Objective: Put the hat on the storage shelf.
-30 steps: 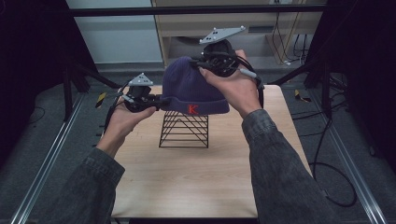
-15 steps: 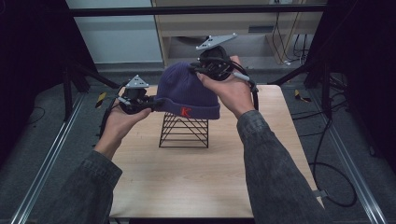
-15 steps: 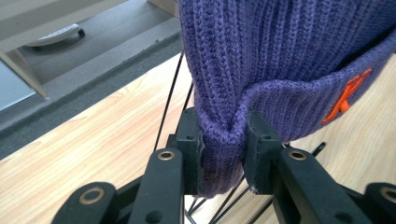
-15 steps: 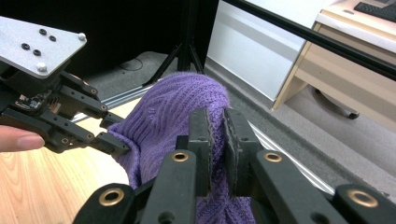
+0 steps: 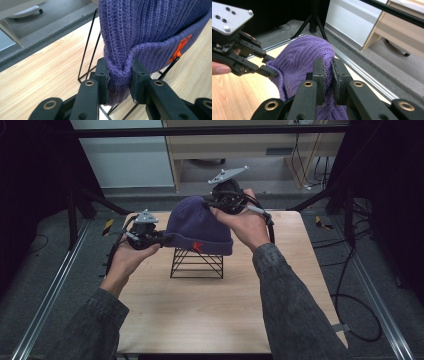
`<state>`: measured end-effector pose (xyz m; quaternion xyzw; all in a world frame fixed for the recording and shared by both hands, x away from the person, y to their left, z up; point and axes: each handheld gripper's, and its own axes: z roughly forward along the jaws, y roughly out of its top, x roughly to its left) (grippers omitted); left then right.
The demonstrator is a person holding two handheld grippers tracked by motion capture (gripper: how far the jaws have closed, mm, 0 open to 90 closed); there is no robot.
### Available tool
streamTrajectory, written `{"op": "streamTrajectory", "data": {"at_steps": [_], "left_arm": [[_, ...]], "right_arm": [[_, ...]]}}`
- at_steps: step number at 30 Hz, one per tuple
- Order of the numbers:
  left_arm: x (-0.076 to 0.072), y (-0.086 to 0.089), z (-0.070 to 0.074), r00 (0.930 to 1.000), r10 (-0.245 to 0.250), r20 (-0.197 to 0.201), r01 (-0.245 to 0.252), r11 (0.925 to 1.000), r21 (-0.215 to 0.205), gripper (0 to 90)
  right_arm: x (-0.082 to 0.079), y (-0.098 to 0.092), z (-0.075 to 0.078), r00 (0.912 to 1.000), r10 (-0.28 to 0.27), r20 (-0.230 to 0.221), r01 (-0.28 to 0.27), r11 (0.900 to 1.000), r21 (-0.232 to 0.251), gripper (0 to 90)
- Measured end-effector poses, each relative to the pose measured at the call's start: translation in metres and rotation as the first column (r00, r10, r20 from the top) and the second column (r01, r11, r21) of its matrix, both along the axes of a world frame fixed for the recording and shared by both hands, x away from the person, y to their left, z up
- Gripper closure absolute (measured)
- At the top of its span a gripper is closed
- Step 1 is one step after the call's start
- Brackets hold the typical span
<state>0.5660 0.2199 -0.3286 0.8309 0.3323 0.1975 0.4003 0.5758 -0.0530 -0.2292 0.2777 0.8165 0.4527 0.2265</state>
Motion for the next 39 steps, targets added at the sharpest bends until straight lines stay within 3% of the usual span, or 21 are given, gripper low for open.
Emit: {"op": "streamTrajectory", "data": {"at_steps": [2, 20, 39], "left_arm": [[-0.001, 0.002, -0.003, 1.0, 0.001, -0.003, -0.001, 1.0, -0.003, 71.2], [-0.009, 0.005, -0.029, 0.9997, 0.021, -0.015, -0.021, 0.9998, -0.005, 71.4], [-0.014, 0.012, -0.045, 0.9989, 0.039, -0.025, -0.038, 0.9991, 0.019, 70.9]], "right_arm": [[-0.001, 0.001, -0.006, 1.0, 0.002, -0.009, -0.002, 0.999, -0.033, 82.0], [-0.009, -0.001, -0.033, 0.9989, -0.007, -0.047, 0.005, 0.999, -0.032, 81.8], [-0.008, 0.018, -0.042, 0.9976, 0.013, -0.068, -0.016, 0.999, -0.044, 82.0]]}}
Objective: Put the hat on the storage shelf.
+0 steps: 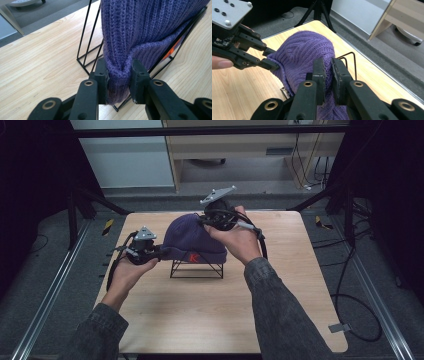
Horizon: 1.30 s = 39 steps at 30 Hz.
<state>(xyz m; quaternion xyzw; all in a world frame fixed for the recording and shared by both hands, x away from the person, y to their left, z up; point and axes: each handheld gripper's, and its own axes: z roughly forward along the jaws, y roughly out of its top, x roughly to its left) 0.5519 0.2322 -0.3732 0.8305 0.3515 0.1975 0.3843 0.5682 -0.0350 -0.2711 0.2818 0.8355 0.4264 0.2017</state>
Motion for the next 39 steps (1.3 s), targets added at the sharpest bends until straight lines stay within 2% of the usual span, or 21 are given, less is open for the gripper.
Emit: {"op": "streamTrajectory", "data": {"at_steps": [3, 5, 8, 10, 12, 16, 29, 39], "left_arm": [[0.001, 0.003, -0.004, 1.0, 0.004, -0.007, -0.004, 1.0, -0.005, 70.9], [0.001, 0.006, -0.005, 1.0, 0.002, -0.006, -0.002, 0.9998, -0.019, 70.9], [0.003, 0.008, -0.01, 0.9999, 0.003, -0.01, -0.003, 0.9999, -0.014, 70.7], [0.003, 0.01, -0.013, 0.9997, 0.01, -0.022, -0.011, 0.9992, -0.038, 70.7], [0.003, 0.01, -0.016, 0.9996, 0.009, -0.026, -0.01, 0.9991, -0.041, 70.7], [0.004, 0.01, -0.019, 0.9997, 0.009, -0.022, -0.009, 0.9999, -0.012, 70.6], [0.004, 0.01, -0.032, 0.9992, 0.003, -0.04, -0.003, 0.9999, -0.012, 70.5], [0.006, 0.01, -0.049, 0.9971, -0.004, -0.076, 0.004, 1.0, 0.003, 69.9]], "right_arm": [[0.0, 0.001, -0.002, 1.0, 0.01, 0.0, -0.01, 1.0, 0.011, 82.0], [0.0, 0.004, -0.006, 1.0, -0.005, 0.006, 0.005, 1.0, 0.011, 82.2], [0.002, 0.006, -0.01, 0.9999, 0.011, -0.001, -0.011, 1.0, 0.005, 82.2], [0.002, 0.006, -0.012, 0.9999, 0.016, -0.006, -0.016, 1.0, 0.008, 82.2], [0.002, 0.006, -0.012, 0.9998, 0.017, -0.008, -0.017, 1.0, 0.009, 82.2], [0.0, 0.008, -0.017, 0.9994, 0.032, -0.014, -0.032, 0.999, -0.001, 82.1], [0.0, 0.007, -0.029, 0.9985, 0.043, -0.034, -0.043, 0.999, -0.001, 82.1], [0.001, 0.013, -0.043, 0.9966, 0.054, -0.063, -0.055, 0.998, -0.023, 82.0]]}}
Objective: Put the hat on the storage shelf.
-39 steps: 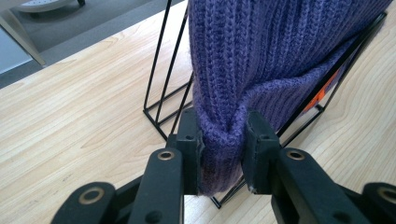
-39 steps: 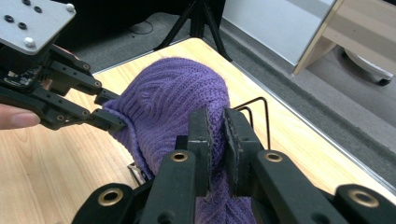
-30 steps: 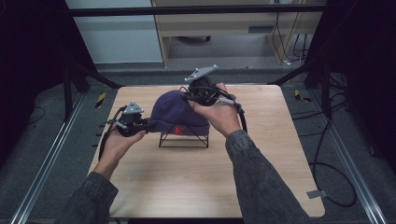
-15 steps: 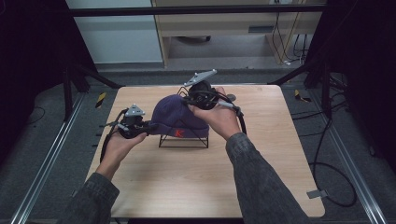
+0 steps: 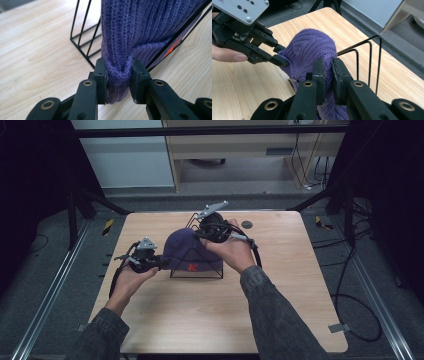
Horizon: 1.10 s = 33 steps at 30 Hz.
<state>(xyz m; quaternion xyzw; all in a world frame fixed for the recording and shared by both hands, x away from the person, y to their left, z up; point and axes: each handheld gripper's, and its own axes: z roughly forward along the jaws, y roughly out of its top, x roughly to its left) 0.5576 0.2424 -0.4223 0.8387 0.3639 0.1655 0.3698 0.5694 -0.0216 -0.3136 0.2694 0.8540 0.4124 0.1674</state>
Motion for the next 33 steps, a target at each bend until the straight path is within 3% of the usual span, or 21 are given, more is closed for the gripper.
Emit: {"op": "streamTrajectory", "data": {"at_steps": [8, 16, 33], "left_arm": [[0.0, 0.001, -0.01, 0.9999, 0.003, -0.013, -0.003, 1.0, -0.004, 69.8], [-0.002, -0.003, -0.018, 0.9999, -0.003, -0.014, 0.004, 0.9998, 0.022, 69.5], [-0.006, 0.003, -0.03, 0.9993, 0.033, -0.016, -0.034, 0.9985, -0.043, 67.0]], "right_arm": [[0.0, 0.003, -0.009, 0.9998, -0.003, -0.018, 0.002, 1.0, -0.016, 81.8], [0.002, 0.005, -0.015, 0.9997, -0.005, -0.024, 0.004, 1.0, -0.026, 81.3], [-0.002, 0.006, -0.019, 0.999, -0.005, -0.044, 0.003, 1.0, -0.025, 77.8]]}}
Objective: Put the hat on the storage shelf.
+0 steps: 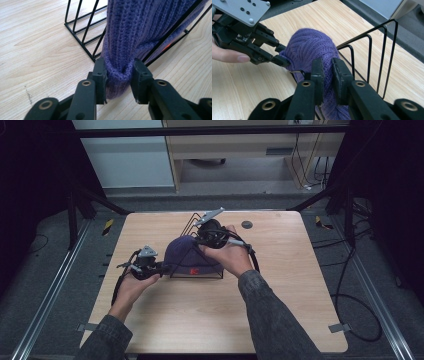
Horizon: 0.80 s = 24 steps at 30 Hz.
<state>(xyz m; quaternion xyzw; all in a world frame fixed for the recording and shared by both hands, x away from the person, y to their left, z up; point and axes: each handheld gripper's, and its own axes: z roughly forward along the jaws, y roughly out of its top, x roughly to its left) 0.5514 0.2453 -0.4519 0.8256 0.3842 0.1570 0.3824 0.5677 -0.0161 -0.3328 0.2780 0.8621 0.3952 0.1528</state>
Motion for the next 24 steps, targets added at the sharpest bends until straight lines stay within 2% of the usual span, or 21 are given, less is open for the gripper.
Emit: {"op": "streamTrajectory", "data": {"at_steps": [1, 2, 3, 4, 6, 7, 9, 12, 14, 15, 16, 18, 22, 24], "left_arm": [[0.0, 0.0, 0.0, 1.0, 0.0, 0.0, 0.0, 1.0, 0.0, 65.0], [-0.001, 0.001, 0.0, 0.9999, 0.006, 0.009, -0.006, 1.0, 0.005, 65.0], [-0.002, 0.001, 0.0, 0.9998, 0.013, 0.017, -0.013, 0.9999, 0.002, 60.2], [-0.006, 0.002, 0.001, 0.999, 0.024, 0.037, -0.025, 0.9997, 0.002, 58.0], [-0.009, 0.003, 0.001, 0.9984, 0.034, 0.044, -0.034, 0.9994, -0.003, 56.5], [-0.012, 0.005, 0.001, 0.9977, 0.046, 0.051, -0.046, 0.9989, 0.01, 52.4], [-0.014, 0.006, 0.001, 0.9971, 0.053, 0.055, -0.054, 0.9983, 0.021, 46.2], [-0.02, 0.011, 0.0, 0.9944, 0.081, 0.068, -0.085, 0.9944, 0.062, 41.1], [-0.028, 0.019, -0.003, 0.992, 0.113, 0.057, -0.116, 0.992, 0.051, 35.7], [-0.028, 0.019, -0.003, 0.992, 0.113, 0.057, -0.116, 0.992, 0.051, 34.3], [-0.034, 0.024, -0.006, 0.9901, 0.134, 0.043, -0.136, 0.9895, 0.05, 31.9], [-0.04, 0.027, -0.009, 0.9886, 0.148, 0.031, -0.149, 0.9873, 0.055, 27.2], [-0.045, 0.032, -0.013, 0.9858, 0.167, 0.012, -0.168, 0.9854, 0.03, 15.8], [-0.045, 0.034, -0.015, 0.9868, 0.162, 0.001, -0.162, 0.9865, 0.025, 11.4]], "right_arm": [[0.0, 0.0, 0.0, 1.0, 0.0, 0.0, 0.0, 1.0, 0.0, 77.8], [0.0, 0.0, 0.0, 1.0, 0.003, 0.002, -0.003, 1.0, 0.003, 75.6], [-0.003, -0.001, 0.002, 0.9999, -0.002, 0.01, 0.002, 1.0, 0.01, 70.2], [-0.004, -0.001, 0.004, 0.9999, -0.003, 0.014, 0.002, 1.0, 0.018, 68.2], [-0.006, -0.002, 0.006, 0.9998, -0.003, 0.02, 0.003, 1.0, 0.024, 65.5], [-0.008, -0.002, 0.01, 0.9994, -0.013, 0.032, 0.012, 1.0, 0.028, 60.5], [-0.011, -0.002, 0.014, 0.9991, -0.024, 0.036, 0.023, 0.999, 0.038, 56.6], [-0.013, -0.003, 0.016, 0.9987, -0.031, 0.041, 0.03, 0.999, 0.041, 52.4], [-0.016, -0.005, 0.019, 0.9973, -0.042, 0.061, 0.04, 0.998, 0.044, 44.3], [-0.016, -0.005, 0.019, 0.9973, -0.042, 0.061, 0.04, 0.998, 0.044, 44.3], [-0.018, -0.007, 0.022, 0.996, -0.053, 0.071, 0.05, 0.998, 0.049, 39.5], [-0.019, -0.011, 0.024, 0.9957, -0.055, 0.074, 0.051, 0.997, 0.054, 35.7], [-0.024, -0.017, 0.026, 0.9937, -0.075, 0.083, 0.071, 0.996, 0.057, 25.9], [-0.027, -0.021, 0.026, 0.9927, -0.083, 0.088, 0.078, 0.995, 0.063, 22.3]]}}
